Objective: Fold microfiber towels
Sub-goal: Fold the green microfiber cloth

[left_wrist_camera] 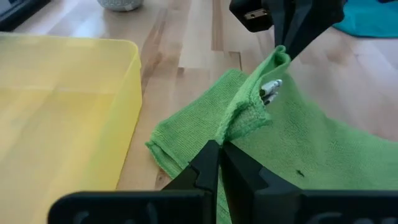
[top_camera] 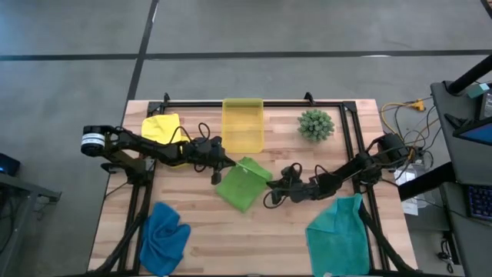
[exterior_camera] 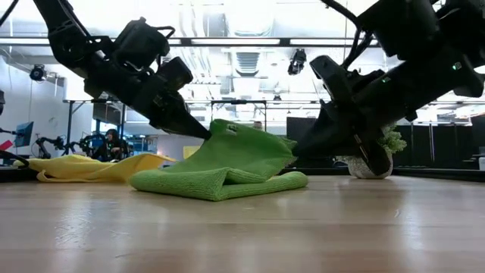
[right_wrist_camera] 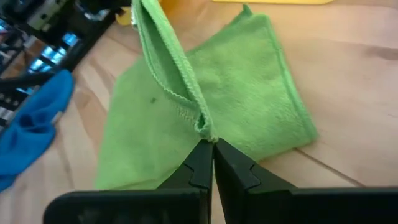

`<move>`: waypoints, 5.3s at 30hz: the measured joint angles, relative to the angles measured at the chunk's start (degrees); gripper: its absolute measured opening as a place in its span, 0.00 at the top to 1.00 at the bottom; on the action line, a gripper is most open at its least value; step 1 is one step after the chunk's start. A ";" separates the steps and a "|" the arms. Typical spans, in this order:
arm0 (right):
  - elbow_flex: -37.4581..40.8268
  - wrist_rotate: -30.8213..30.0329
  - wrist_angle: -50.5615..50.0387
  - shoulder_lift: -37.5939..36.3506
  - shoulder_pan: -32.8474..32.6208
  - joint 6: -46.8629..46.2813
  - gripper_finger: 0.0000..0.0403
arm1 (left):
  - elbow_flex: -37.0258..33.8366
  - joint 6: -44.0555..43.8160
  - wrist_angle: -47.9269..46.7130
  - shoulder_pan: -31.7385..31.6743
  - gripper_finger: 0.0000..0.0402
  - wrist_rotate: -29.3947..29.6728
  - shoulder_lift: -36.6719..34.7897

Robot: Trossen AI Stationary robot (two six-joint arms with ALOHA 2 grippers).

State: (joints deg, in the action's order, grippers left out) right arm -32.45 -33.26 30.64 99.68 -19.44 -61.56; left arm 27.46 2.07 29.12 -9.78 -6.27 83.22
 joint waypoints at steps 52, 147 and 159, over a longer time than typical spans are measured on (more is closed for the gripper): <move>-10.03 20.98 -24.31 -5.75 16.99 29.10 0.74 | 4.61 -17.09 -13.73 3.28 0.53 -0.59 0.90; -15.87 29.25 -33.45 -1.83 19.11 41.65 0.98 | 4.51 -19.74 -13.55 3.80 0.53 -0.72 0.85; -15.77 30.79 -40.04 -5.12 17.21 35.81 0.98 | 4.48 -19.69 -13.55 3.80 0.53 -0.72 0.85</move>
State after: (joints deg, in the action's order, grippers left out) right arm -48.22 -2.47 -9.40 94.55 -2.23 -25.75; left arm 31.94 -17.63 15.57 -5.98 -6.98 84.07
